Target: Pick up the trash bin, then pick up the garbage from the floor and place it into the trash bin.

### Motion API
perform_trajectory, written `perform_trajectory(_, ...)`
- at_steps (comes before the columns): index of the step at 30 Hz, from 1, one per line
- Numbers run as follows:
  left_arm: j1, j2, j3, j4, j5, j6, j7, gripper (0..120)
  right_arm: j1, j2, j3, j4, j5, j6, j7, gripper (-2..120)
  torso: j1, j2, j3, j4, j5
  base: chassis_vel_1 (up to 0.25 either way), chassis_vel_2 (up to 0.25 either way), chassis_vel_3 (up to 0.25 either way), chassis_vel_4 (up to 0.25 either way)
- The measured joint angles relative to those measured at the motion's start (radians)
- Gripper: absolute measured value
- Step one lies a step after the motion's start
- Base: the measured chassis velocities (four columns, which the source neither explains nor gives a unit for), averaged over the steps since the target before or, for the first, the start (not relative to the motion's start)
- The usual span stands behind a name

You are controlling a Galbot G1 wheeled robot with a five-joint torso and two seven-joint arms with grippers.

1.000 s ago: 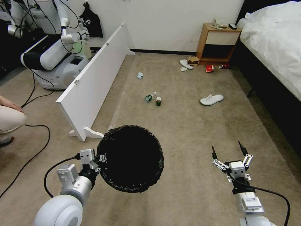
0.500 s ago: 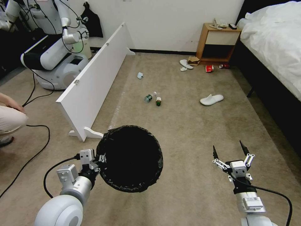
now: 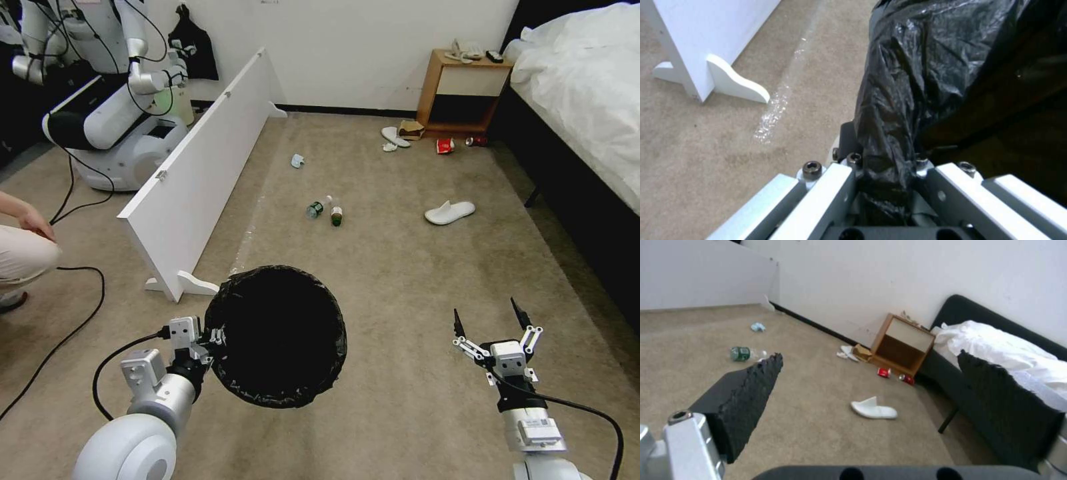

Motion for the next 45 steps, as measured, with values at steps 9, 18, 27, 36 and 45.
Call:
perform_trajectory(9,0.002,0.000,-0.001,0.001,0.008,-0.006,0.003,2,0.001,0.000,0.001,0.000,-0.003,0.000,0.000,100,0.000,0.000,0.000,0.0001,0.0000,-0.067,0.074,0.058,-0.063)
perform_trajectory(18,0.002,-0.003,0.000,0.003,0.012,-0.008,0.006,2,0.005,0.000,0.002,-0.003,-0.002,-0.002,0.001,100,0.000,0.000,0.000,-0.0001,0.0000,-0.019,0.022,0.020,-0.023)
perform_trajectory(27,0.003,-0.003,-0.001,0.004,0.014,-0.009,0.007,2,0.005,0.000,0.002,-0.005,-0.002,-0.002,0.002,100,0.000,0.000,0.000,0.0001,0.0000,-0.068,0.070,0.066,-0.068)
perform_trajectory(36,0.003,0.000,-0.003,0.006,0.014,-0.012,0.011,2,0.003,0.000,0.002,-0.003,-0.003,-0.002,0.002,100,0.000,0.000,0.000,0.0000,0.0000,-0.073,0.066,0.074,-0.075)
perform_trajectory(45,0.003,0.001,-0.002,0.007,0.014,-0.014,0.012,2,0.001,0.000,0.003,0.001,-0.003,-0.002,0.001,100,0.000,0.000,0.000,0.0000,0.0000,-0.080,0.080,0.070,-0.057)
